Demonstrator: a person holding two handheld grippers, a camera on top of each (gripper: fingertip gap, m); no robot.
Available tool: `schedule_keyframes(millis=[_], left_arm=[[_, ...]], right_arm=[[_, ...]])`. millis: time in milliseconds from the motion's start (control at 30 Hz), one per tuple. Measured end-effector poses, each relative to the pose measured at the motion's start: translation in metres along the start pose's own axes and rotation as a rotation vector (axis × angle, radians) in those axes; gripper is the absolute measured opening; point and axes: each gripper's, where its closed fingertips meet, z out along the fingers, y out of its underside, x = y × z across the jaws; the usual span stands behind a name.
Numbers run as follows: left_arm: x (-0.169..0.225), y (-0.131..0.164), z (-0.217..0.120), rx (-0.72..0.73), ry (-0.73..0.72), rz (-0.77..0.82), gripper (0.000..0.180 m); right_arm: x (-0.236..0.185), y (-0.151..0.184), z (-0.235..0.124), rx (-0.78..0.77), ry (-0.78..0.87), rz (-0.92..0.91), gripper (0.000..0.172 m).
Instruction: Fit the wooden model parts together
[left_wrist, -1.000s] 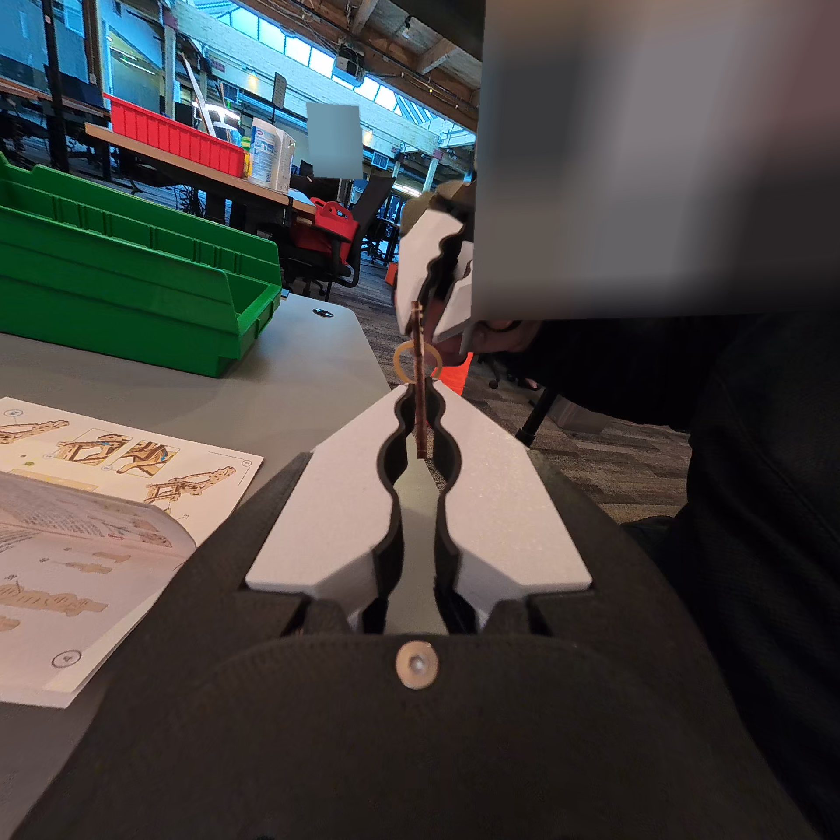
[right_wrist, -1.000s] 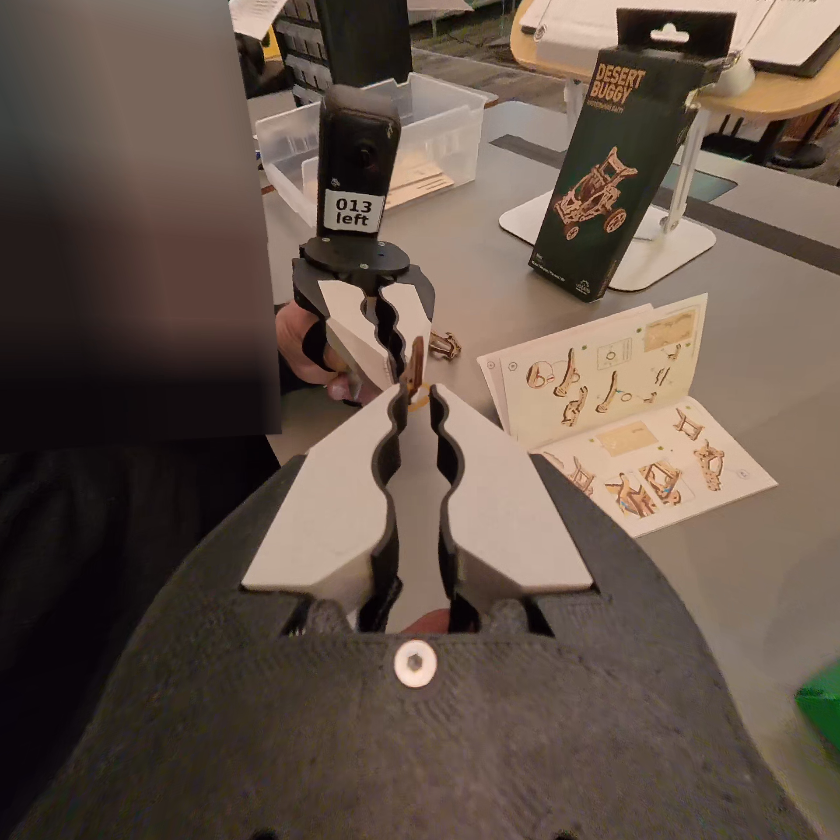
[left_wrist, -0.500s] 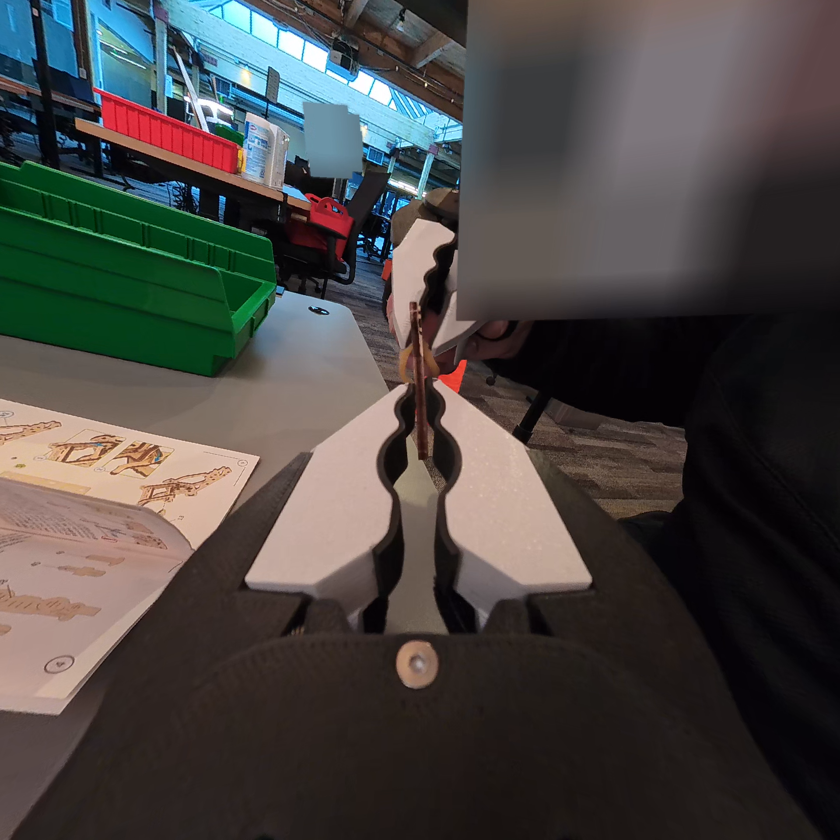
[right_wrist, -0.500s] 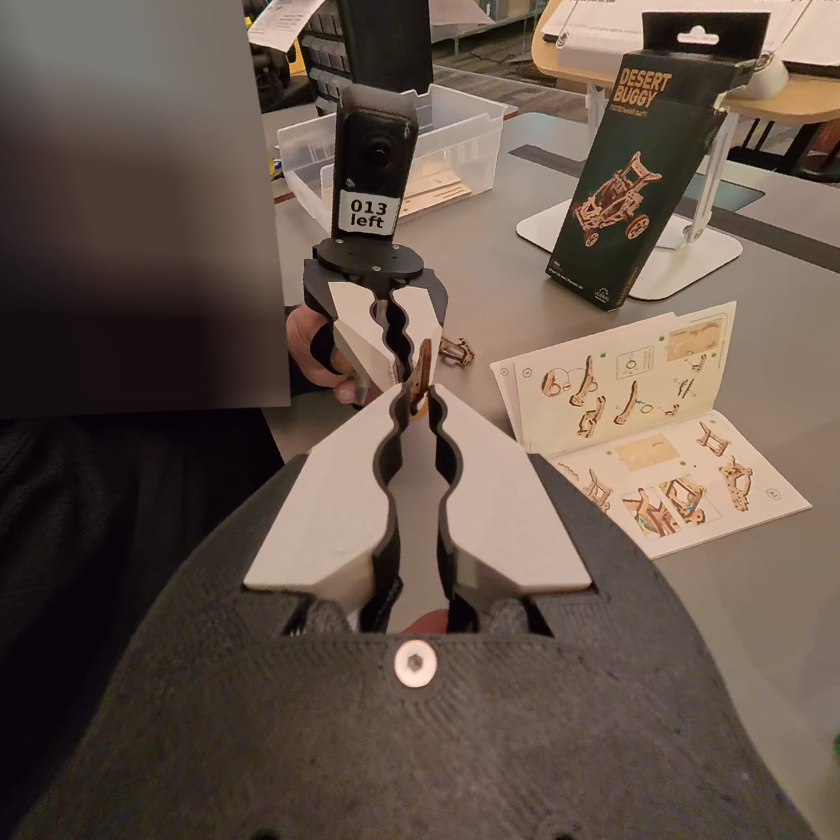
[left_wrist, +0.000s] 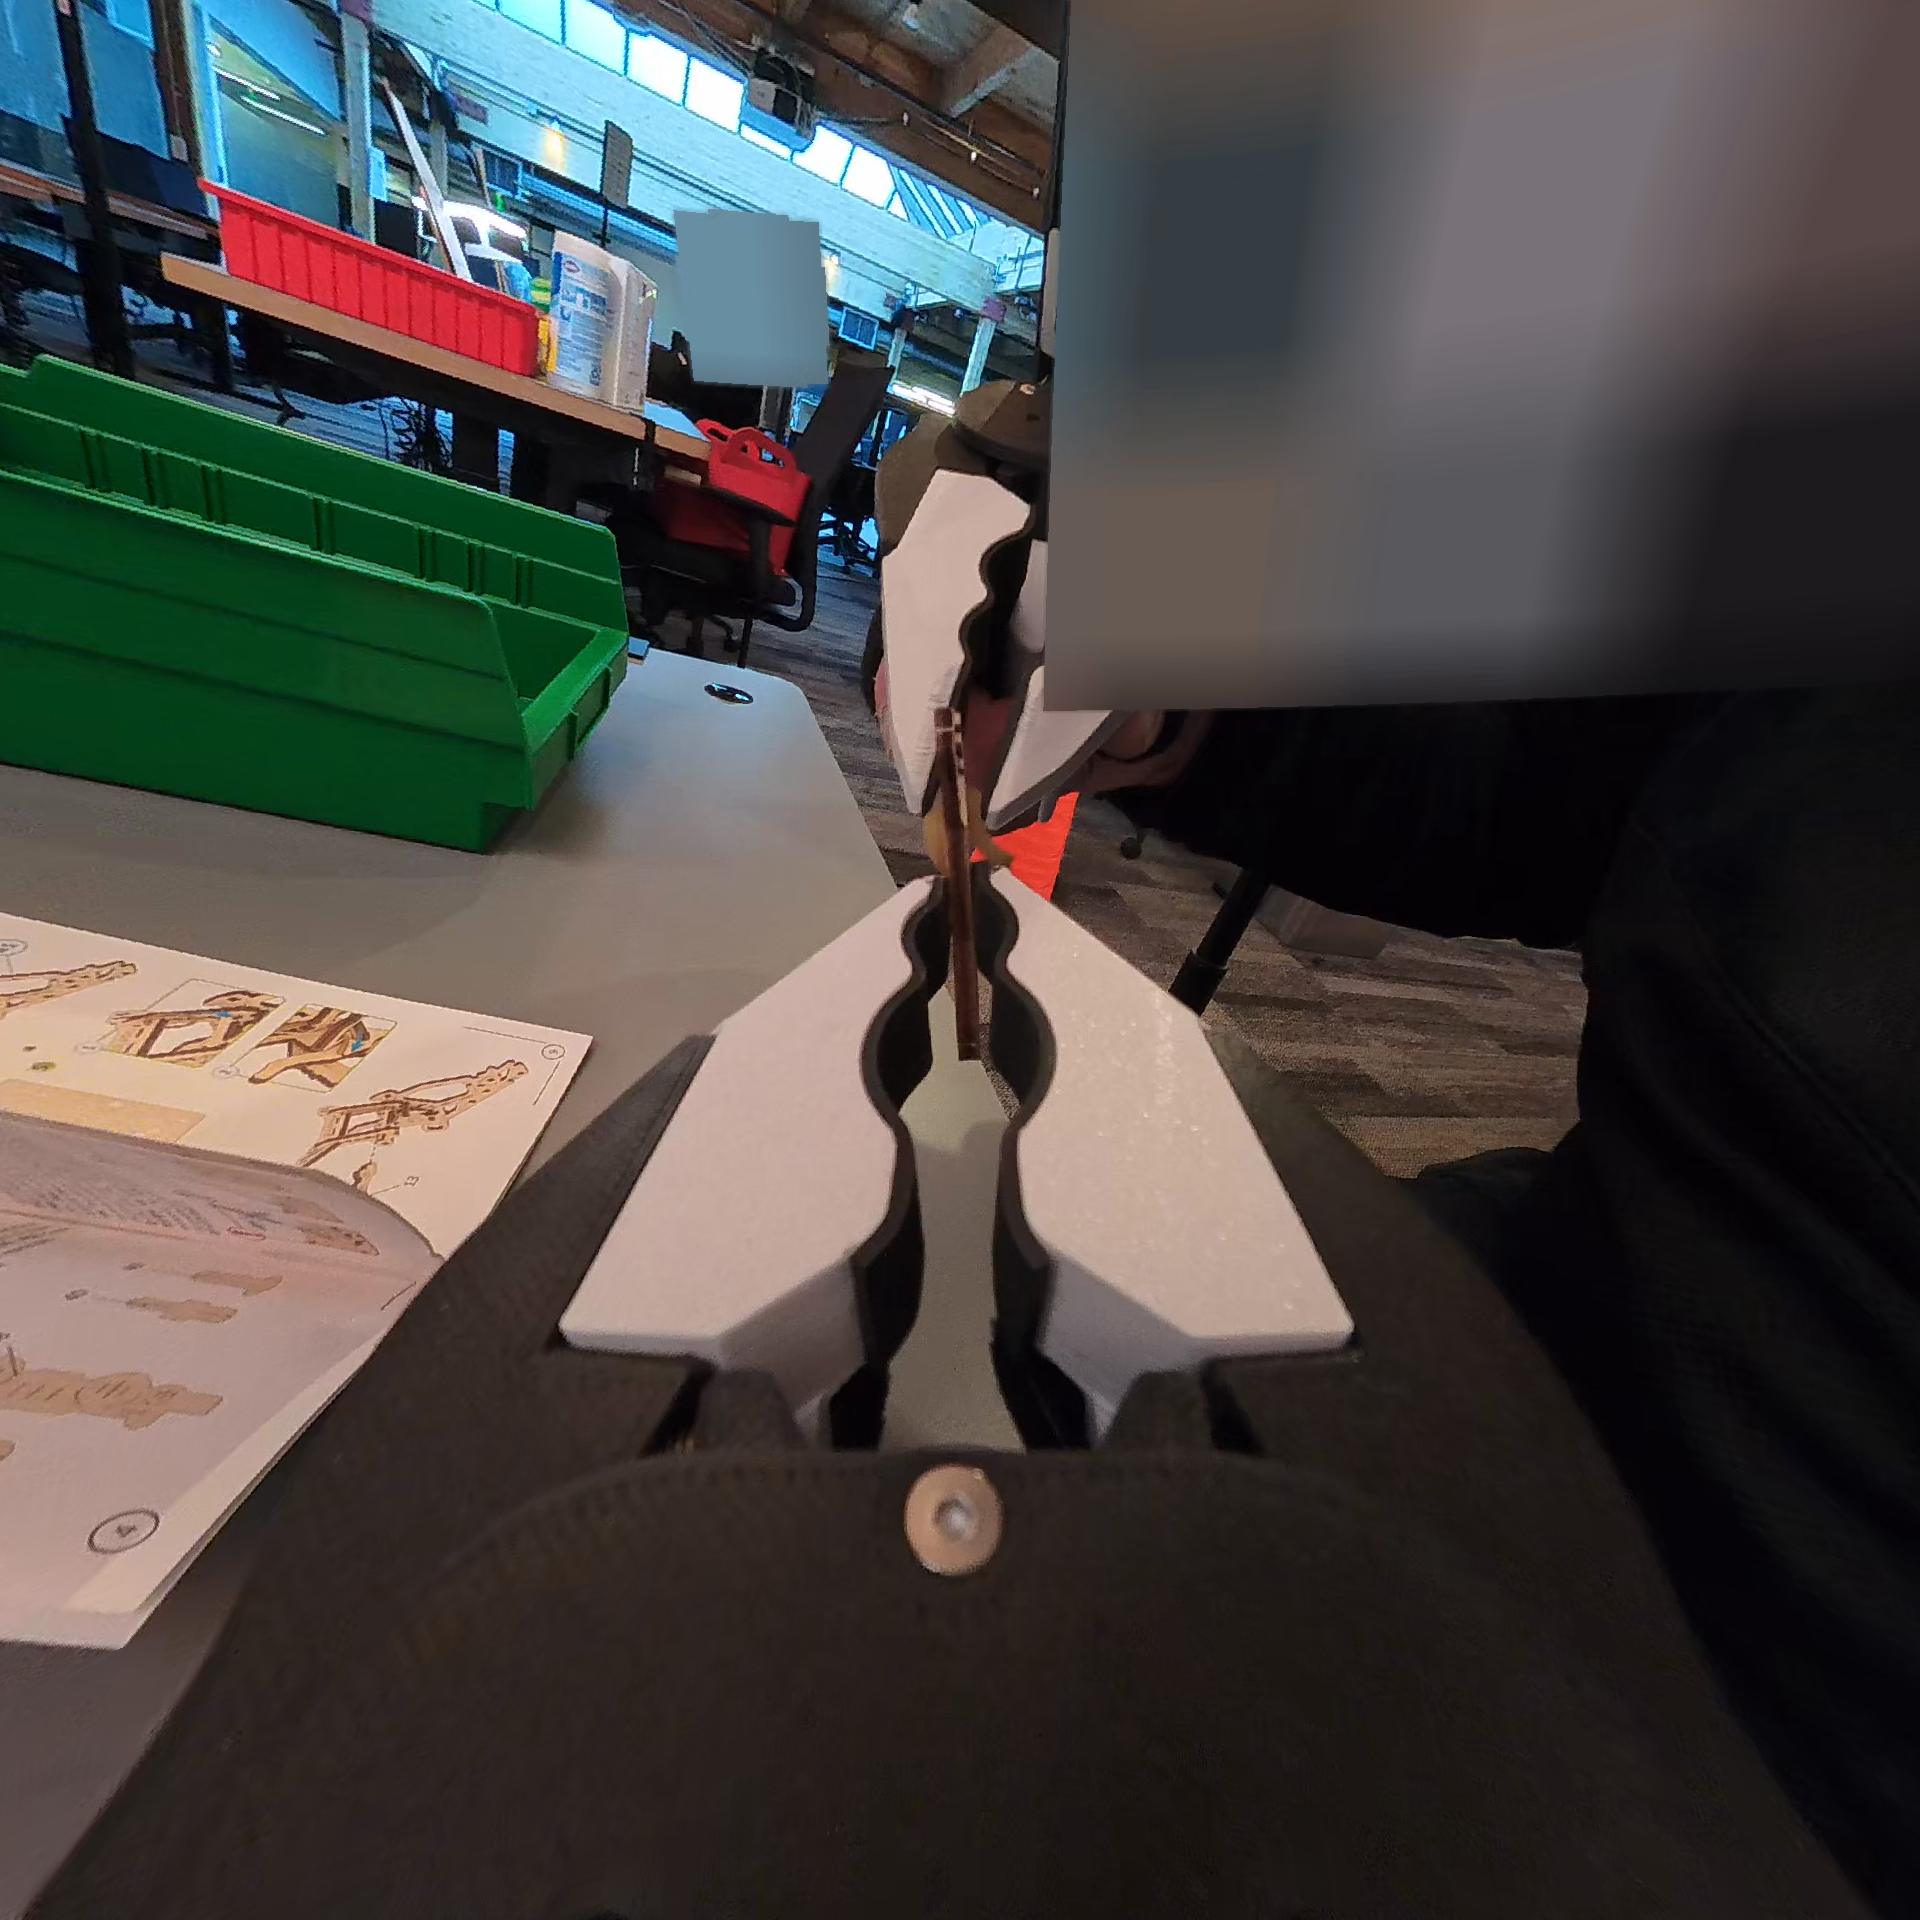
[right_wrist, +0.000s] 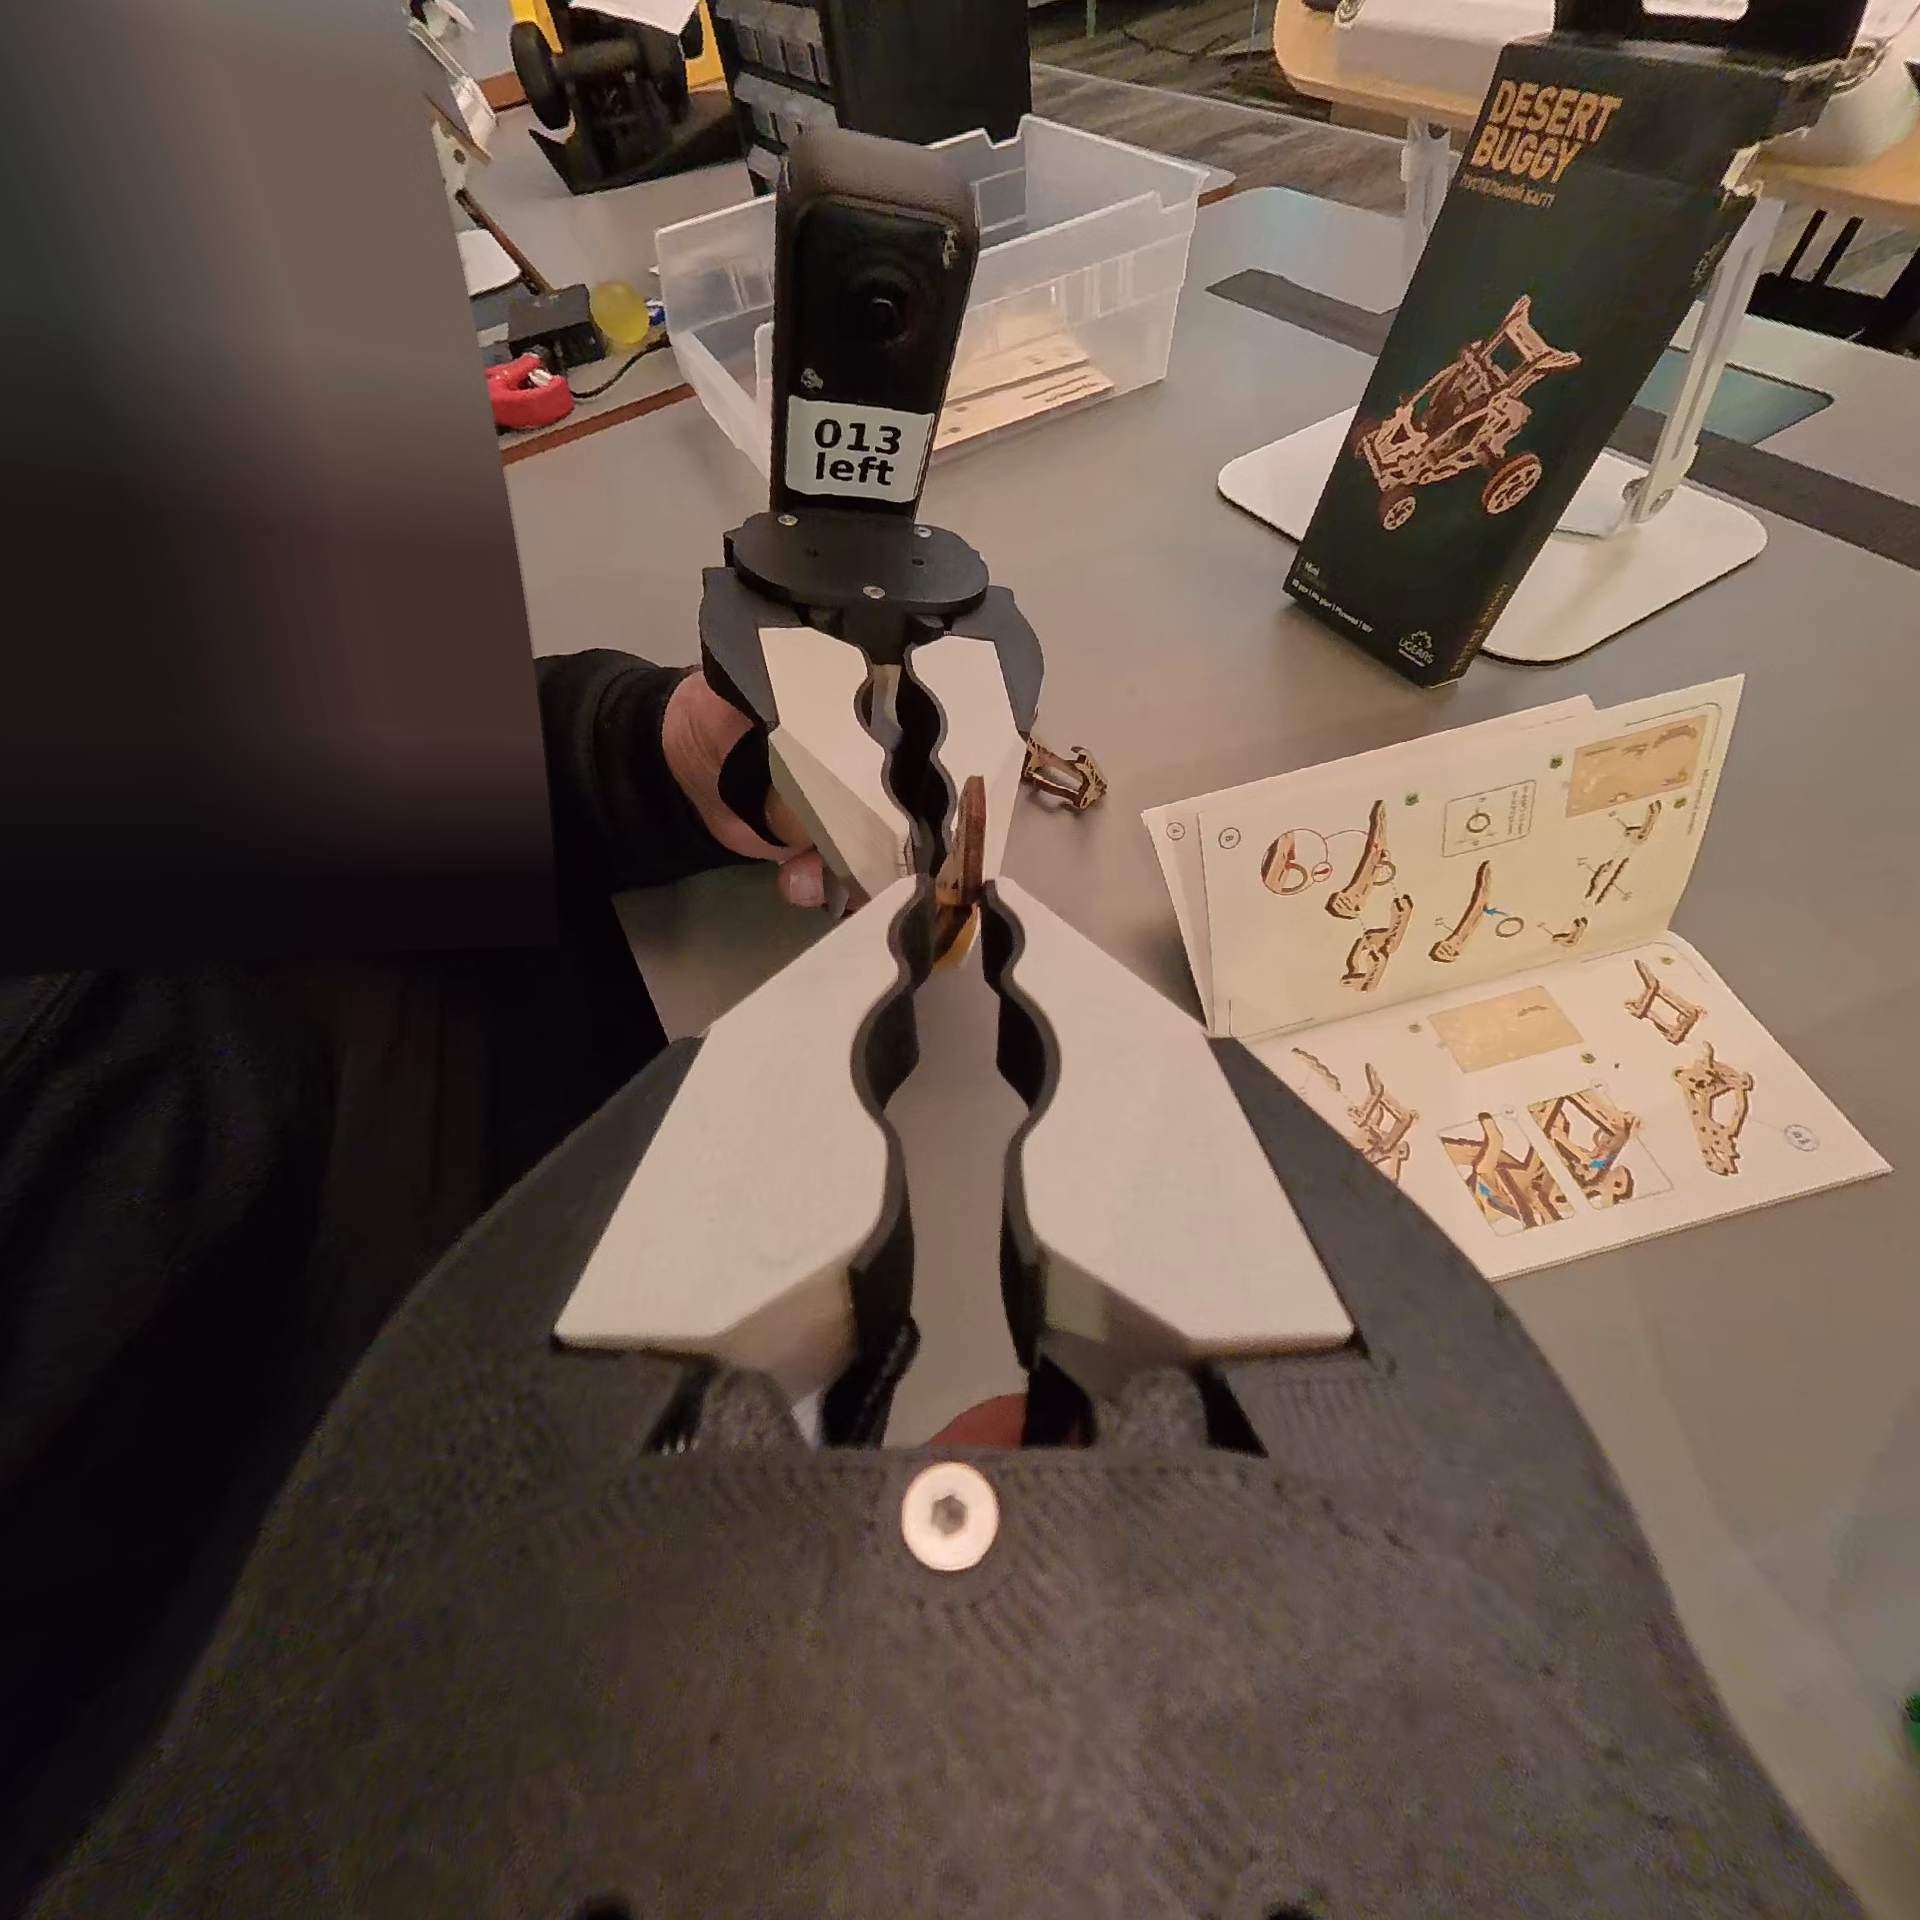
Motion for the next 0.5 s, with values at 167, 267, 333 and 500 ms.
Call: schedule_keyframes(millis=[167, 267, 333, 500], left_arm=[[0.0006, -0.0014, -0.0005, 0.007, 0.003, 0.001, 0.002], [0.0013, -0.0013, -0.0002, 0.007, 0.008, -0.001, 0.002], [0.0016, -0.0009, 0.0, 0.005, 0.009, 0.0, 0.002], [0.0025, -0.0013, 0.0001, 0.008, 0.018, -0.006, 0.001]], right_arm=[[0.0001, 0.0, -0.0012, 0.01, 0.001, 0.009, 0.009], [-0.0005, -0.0002, -0.002, 0.026, -0.003, 0.016, 0.01], [-0.001, 0.0003, -0.0021, 0.032, -0.006, 0.024, 0.01], [-0.0013, -0.001, -0.0032, 0.059, -0.011, 0.034, 0.009]])
